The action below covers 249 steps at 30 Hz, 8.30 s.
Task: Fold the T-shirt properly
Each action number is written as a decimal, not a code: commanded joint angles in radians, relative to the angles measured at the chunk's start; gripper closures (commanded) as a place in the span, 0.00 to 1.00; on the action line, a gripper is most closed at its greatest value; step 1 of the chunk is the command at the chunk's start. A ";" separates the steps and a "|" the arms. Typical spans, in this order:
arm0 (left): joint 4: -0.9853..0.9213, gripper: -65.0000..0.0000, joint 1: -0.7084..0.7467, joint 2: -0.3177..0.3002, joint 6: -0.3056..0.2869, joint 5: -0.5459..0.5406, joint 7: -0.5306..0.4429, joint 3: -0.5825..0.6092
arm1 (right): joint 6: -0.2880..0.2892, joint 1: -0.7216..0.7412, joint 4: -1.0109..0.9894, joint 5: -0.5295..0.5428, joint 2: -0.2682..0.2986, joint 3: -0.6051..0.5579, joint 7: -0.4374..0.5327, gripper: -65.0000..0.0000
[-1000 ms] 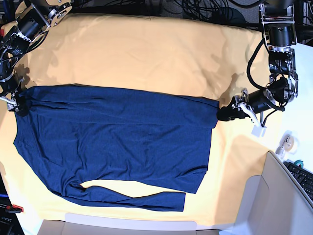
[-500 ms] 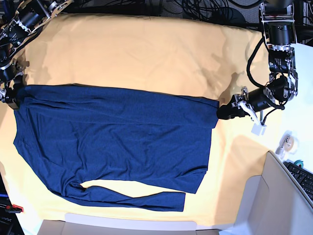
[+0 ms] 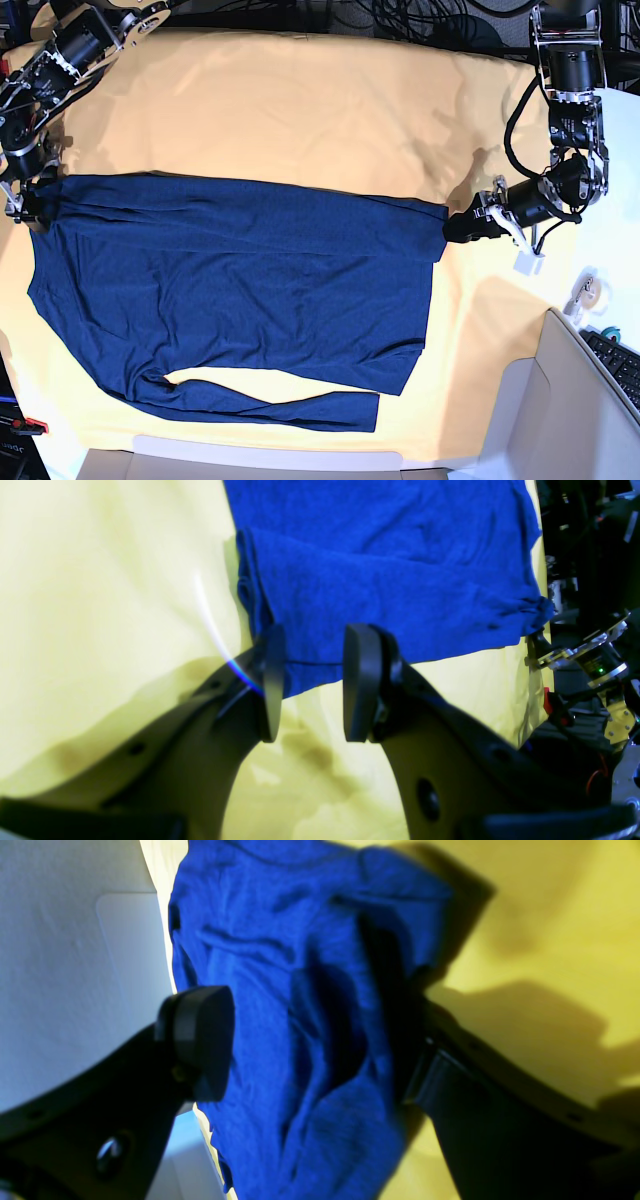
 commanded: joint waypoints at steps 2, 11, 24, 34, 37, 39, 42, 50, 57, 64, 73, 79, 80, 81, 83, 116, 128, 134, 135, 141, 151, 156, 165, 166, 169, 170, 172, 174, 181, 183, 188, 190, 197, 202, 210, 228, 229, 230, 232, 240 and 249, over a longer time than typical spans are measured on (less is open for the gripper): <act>0.017 0.70 -0.019 -0.017 -0.008 -0.024 -0.012 -0.005 | -0.014 0.030 0.005 -0.027 0.002 -0.003 -0.013 0.32; -0.012 0.70 -0.019 -0.019 -0.006 -0.024 -0.012 -0.009 | -0.012 0.042 -0.065 -0.040 -0.007 -0.003 0.020 0.36; -0.144 0.70 -0.033 -0.014 -0.006 -0.025 -0.006 -0.006 | 0.057 0.037 -0.065 -0.041 -0.009 -0.007 0.020 0.82; -0.147 0.53 -0.100 -0.011 -0.006 -0.025 0.075 -0.006 | 0.057 0.037 -0.065 -0.043 -0.009 -0.009 0.020 0.82; -0.161 0.53 -0.106 -0.010 -0.005 -0.024 0.072 -0.005 | 0.057 0.037 -0.065 -0.043 -0.009 -0.009 0.020 0.82; -0.198 0.53 -0.108 -0.007 -0.003 -0.024 0.069 -0.005 | 0.057 0.036 -0.065 -0.043 -0.009 -0.009 0.020 0.82; -0.239 0.53 -0.133 0.006 -0.003 -0.024 0.067 -0.002 | 0.057 0.036 -0.065 -0.043 -0.009 -0.009 0.020 0.82; -0.252 0.53 -0.136 0.041 -0.003 0.059 0.049 0.061 | 0.057 0.034 -0.064 -0.043 -0.010 -0.010 0.017 0.82; -0.249 0.54 -0.134 0.087 -0.003 0.059 0.055 0.064 | 0.057 0.022 -0.064 -0.043 -0.010 -0.010 0.017 0.82; -0.247 0.88 -0.134 0.095 -0.005 0.057 0.060 0.064 | 0.059 0.008 -0.064 -0.043 -0.010 -0.010 0.016 0.82; -0.244 1.00 -0.131 0.089 -0.005 0.054 0.061 0.063 | 0.059 -0.009 -0.061 -0.041 -0.005 -0.010 -0.020 1.00; -0.063 1.00 -0.059 0.064 -0.003 0.053 0.092 0.054 | 0.059 -0.035 -0.050 -0.038 -0.002 -0.003 -0.069 1.00; -0.028 1.00 -0.047 0.064 -0.003 0.053 0.098 0.052 | 0.059 -0.046 -0.032 -0.038 -0.002 -0.003 -0.070 1.00; -0.006 1.00 -0.037 0.064 -0.003 0.053 0.104 0.040 | 0.059 -0.056 -0.009 -0.038 -0.002 -0.003 -0.072 1.00; 0.041 1.00 -0.005 0.064 -0.003 0.056 0.133 -0.011 | 0.059 -0.085 0.048 -0.038 -0.005 -0.007 -0.072 1.00; 0.361 1.00 0.475 0.064 -0.005 0.054 0.261 -0.342 | 0.059 -0.609 0.281 0.218 0.062 -0.003 -0.073 1.00; 0.361 1.00 0.555 0.069 -0.006 0.054 0.241 -0.344 | 0.059 -0.664 0.337 0.212 0.011 -0.009 -0.113 1.00; 0.361 1.00 0.575 0.069 -0.006 0.056 0.199 -0.333 | 0.059 -0.665 0.331 0.209 -0.004 -0.012 -0.113 1.00; 0.361 1.00 0.575 0.069 -0.006 0.056 0.199 -0.333 | 0.059 -0.665 0.329 0.209 -0.004 -0.012 -0.113 1.00; 0.361 1.00 0.575 0.069 -0.006 0.056 0.199 -0.331 | 0.060 -0.658 0.239 0.217 -0.004 -0.012 -0.135 1.00; 0.361 0.93 0.575 0.069 -0.006 0.056 0.199 -0.331 | 0.223 -0.656 0.157 0.218 -0.005 -0.012 -0.221 0.82; 0.361 0.81 0.575 0.069 -0.006 0.054 0.201 -0.333 | 0.223 -0.659 0.157 0.218 -0.005 -0.012 -0.221 0.68; 0.361 0.79 0.575 0.069 -0.006 0.053 0.208 -0.341 | 0.224 -0.681 0.163 0.220 -0.005 -0.012 -0.221 0.61; 0.361 0.79 0.575 0.069 -0.006 0.053 0.208 -0.341 | 0.224 -0.684 0.163 0.220 -0.005 -0.009 -0.221 0.61; 0.361 0.79 0.575 0.069 -0.006 0.053 0.208 -0.342 | 0.224 -0.696 0.165 0.226 -0.005 -0.004 -0.221 0.61; 0.361 0.79 0.575 0.069 -0.006 0.053 0.208 -0.342 | 0.224 -0.704 0.165 0.238 -0.004 -0.004 -0.221 0.61; 0.361 0.79 0.575 0.069 -0.006 0.053 0.208 -0.342 | 0.224 -0.724 0.165 0.263 -0.002 -0.004 -0.219 0.61; 0.361 0.79 0.584 0.069 -0.006 0.053 0.208 -0.342 | 0.224 -0.733 0.165 0.272 0.002 -0.004 -0.219 0.61; 0.361 0.79 0.589 0.069 -0.006 0.053 0.208 -0.342 | 0.224 -0.764 0.166 0.273 0.004 -0.003 -0.221 0.61; 0.361 0.79 0.590 0.069 -0.006 0.053 0.208 -0.344 | 0.224 -0.767 0.166 0.273 0.004 -0.003 -0.221 0.61; 0.361 0.75 0.601 0.069 -0.006 0.053 0.208 -0.384 | 0.224 -0.793 0.173 0.302 0.004 -0.003 -0.221 0.61; 0.368 0.71 0.601 0.067 -0.006 0.053 0.208 -0.397 | 0.224 -0.808 0.173 0.332 0.004 -0.003 -0.218 0.61; 0.443 0.69 0.629 0.066 -0.006 0.056 0.210 -0.419 | 0.224 -0.845 0.208 0.344 0.011 0.047 -0.222 0.61; 0.446 0.68 0.629 0.066 -0.006 0.056 0.210 -0.457 | 0.224 -0.886 0.277 0.345 0.011 0.090 -0.222 0.61; 0.476 0.67 0.629 0.066 -0.006 0.056 0.210 -0.577 | 0.227 -0.911 0.384 0.345 0.010 0.168 -0.222 0.61; 0.640 0.67 0.412 0.067 -0.006 0.057 0.285 -0.598 | 0.430 -0.527 0.636 0.174 0.142 0.143 -0.224 0.62; 0.638 0.67 0.406 0.067 -0.006 0.057 0.287 -0.597 | 0.479 -0.487 0.619 0.149 0.185 0.119 -0.224 0.62; 0.638 0.67 0.401 0.067 -0.006 0.057 0.287 -0.591 | 0.513 -0.454 0.598 0.131 0.220 0.096 -0.225 0.62; 0.638 0.67 0.395 0.067 -0.006 0.059 0.284 -0.562 | 0.594 -0.352 0.515 0.086 0.300 0.040 -0.244 0.62; 0.637 0.67 0.395 0.067 -0.006 0.059 0.259 -0.470 | 0.831 0.086 -0.062 -0.181 0.545 -0.251 -0.251 0.62; 0.637 0.67 0.395 0.067 -0.005 0.059 0.254 -0.465 | 0.831 0.356 -0.458 -0.643 0.481 -0.622 0.010 0.62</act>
